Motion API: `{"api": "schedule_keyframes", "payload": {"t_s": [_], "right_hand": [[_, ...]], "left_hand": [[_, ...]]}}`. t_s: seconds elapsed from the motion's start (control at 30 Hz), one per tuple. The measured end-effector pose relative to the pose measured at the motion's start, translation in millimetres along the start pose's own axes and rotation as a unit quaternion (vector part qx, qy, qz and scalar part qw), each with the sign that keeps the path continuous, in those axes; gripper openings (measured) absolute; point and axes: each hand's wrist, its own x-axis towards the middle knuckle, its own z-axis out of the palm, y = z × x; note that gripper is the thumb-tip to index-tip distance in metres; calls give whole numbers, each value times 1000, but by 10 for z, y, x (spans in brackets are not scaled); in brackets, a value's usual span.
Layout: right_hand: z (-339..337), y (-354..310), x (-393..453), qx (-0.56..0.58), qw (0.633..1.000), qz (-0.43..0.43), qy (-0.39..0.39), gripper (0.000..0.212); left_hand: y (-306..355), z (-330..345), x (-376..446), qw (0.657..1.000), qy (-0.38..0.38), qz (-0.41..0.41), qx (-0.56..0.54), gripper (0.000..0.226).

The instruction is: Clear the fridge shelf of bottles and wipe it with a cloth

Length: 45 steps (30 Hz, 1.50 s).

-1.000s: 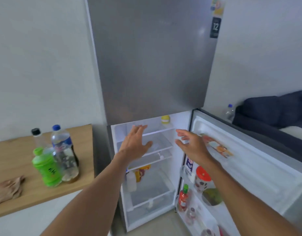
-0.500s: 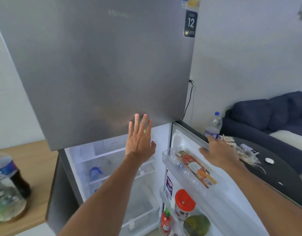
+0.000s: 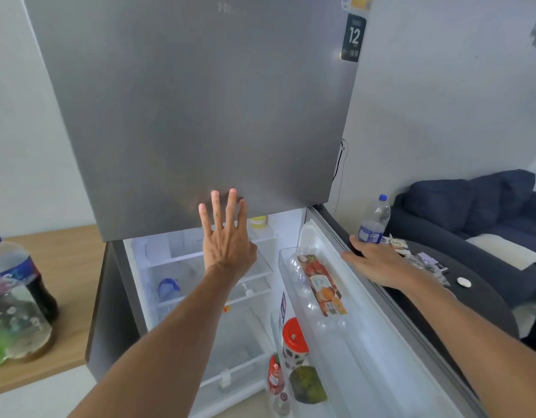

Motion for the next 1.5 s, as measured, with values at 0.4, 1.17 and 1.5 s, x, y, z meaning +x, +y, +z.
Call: {"api": "schedule_keyframes", "payload": {"t_s": [0.4, 1.17, 1.5], "right_hand": [[514, -455, -374, 93, 991, -99, -1, 63], [1399, -1773, 751, -108, 954, -260, 99, 83], [1515, -1775, 836, -126, 954, -264, 63, 114]], "left_hand": [[-1005, -358, -249, 997, 32, -32, 67, 88], [-1785, -447, -323, 990, 82, 15, 114, 68], [-1280, 518, -1006, 991, -15, -124, 45, 78]]}}
